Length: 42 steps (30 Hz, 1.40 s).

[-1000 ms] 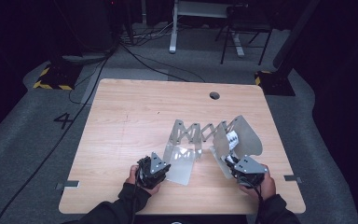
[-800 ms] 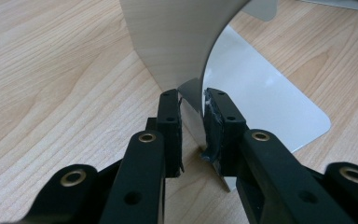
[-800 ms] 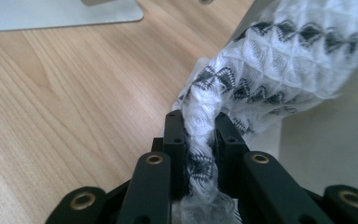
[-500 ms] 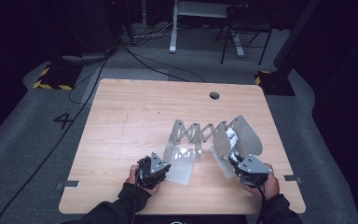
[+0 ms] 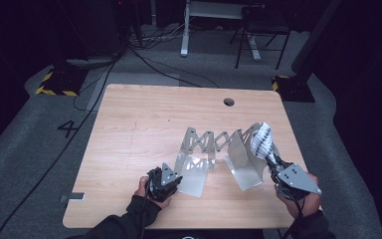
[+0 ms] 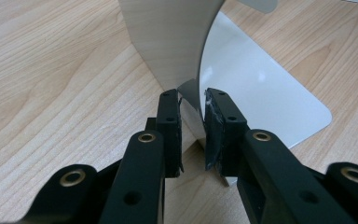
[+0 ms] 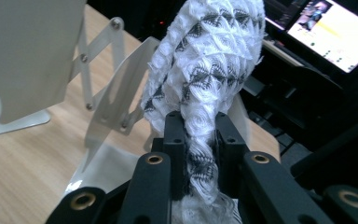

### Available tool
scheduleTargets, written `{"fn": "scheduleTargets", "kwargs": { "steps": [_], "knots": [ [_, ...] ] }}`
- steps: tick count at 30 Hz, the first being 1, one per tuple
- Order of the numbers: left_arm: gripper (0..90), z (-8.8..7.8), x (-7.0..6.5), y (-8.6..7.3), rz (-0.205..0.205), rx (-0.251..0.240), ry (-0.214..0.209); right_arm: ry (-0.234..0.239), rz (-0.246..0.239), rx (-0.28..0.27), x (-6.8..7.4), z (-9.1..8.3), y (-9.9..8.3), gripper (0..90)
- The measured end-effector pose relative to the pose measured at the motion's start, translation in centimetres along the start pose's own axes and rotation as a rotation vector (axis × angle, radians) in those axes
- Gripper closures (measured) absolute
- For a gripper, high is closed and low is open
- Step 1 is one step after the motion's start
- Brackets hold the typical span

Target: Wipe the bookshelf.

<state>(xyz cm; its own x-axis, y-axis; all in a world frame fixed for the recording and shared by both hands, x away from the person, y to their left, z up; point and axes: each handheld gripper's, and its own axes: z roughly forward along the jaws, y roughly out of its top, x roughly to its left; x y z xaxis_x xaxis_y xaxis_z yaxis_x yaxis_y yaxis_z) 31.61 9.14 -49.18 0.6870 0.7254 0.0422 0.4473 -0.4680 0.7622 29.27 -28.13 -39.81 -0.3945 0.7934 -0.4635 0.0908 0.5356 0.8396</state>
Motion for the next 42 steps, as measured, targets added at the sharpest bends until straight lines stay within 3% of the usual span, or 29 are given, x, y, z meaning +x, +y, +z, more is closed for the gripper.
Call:
{"fn": "scheduleTargets", "kwargs": {
  "steps": [5,9,16,20,22,30,36,41,42],
  "knots": [
    [76.5,0.0,-0.1,0.0,-0.002,-0.002,0.002,-0.025,0.017,-0.002,-0.3,-0.7,0.3,78.4],
    [76.6,0.0,-0.1,0.0,-0.004,-0.001,0.003,-0.019,0.015,0.039,0.0,-0.6,-0.4,78.5],
    [76.7,0.0,-0.1,-0.1,0.000,-0.002,0.007,0.093,0.026,0.200,1.9,1.2,-3.8,78.5],
    [76.7,0.0,-0.1,-0.1,0.000,-0.002,0.006,0.134,0.033,0.146,2.6,0.4,-3.3,78.6],
    [76.7,0.0,-0.1,-0.1,0.000,-0.002,0.005,0.129,0.020,0.101,3.0,-0.3,-2.4,78.6],
    [76.5,0.0,-0.1,-0.1,-0.001,-0.004,0.003,0.141,0.042,-0.065,3.6,-2.6,1.9,78.6],
    [76.5,0.1,-0.2,-0.1,-0.001,-0.007,0.003,0.159,-0.002,-0.061,5.2,-2.0,3.6,78.6],
    [76.5,0.1,-0.2,-0.1,0.001,-0.003,0.002,0.152,-0.033,0.005,6.4,0.3,3.7,78.6],
    [76.5,0.1,-0.1,-0.1,0.002,-0.005,0.003,0.127,-0.042,0.045,6.7,1.3,3.5,78.6]
  ]
}}
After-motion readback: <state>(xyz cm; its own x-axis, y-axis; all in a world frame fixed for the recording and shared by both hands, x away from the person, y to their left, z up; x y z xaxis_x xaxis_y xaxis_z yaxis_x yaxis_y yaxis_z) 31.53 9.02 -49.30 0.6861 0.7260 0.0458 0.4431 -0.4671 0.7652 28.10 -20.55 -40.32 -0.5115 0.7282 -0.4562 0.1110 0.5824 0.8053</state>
